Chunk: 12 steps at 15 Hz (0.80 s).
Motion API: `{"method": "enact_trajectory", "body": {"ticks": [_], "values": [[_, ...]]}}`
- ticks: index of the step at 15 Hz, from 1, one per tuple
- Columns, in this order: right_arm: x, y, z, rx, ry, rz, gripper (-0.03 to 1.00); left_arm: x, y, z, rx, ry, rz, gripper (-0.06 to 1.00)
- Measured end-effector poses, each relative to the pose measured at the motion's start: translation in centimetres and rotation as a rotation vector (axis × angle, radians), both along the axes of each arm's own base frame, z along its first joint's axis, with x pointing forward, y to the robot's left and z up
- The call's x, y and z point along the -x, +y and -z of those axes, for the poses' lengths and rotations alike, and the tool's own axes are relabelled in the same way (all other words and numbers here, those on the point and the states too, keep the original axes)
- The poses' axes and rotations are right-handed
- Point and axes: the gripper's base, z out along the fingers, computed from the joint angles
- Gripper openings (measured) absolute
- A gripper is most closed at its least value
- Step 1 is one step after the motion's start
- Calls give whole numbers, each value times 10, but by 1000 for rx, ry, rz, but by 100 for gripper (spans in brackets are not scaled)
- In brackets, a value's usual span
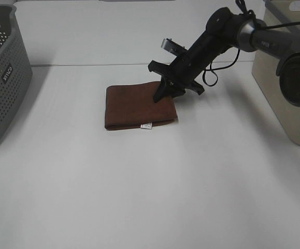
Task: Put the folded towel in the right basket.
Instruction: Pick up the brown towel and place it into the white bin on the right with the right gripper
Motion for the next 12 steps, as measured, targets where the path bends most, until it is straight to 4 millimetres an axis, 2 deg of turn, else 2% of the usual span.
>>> {"method": "enact_trajectory", "body": {"ticks": [2, 4, 6, 7, 12], "values": [[1, -2, -48, -2, -88, -20, 10, 0, 0, 0, 0, 0, 0, 97], [10, -7, -110, 15, -202, -44, 10, 0, 0, 0, 0, 0, 0, 97], [21, -17, -161, 77, -321, -50, 10, 0, 0, 0, 0, 0, 0, 97], [24, -21, -175, 98, -352, -44, 10, 0, 0, 0, 0, 0, 0, 97], [67, -65, -291, 331, -647, 49, 10, 0, 0, 0, 0, 0, 0, 97]]}}
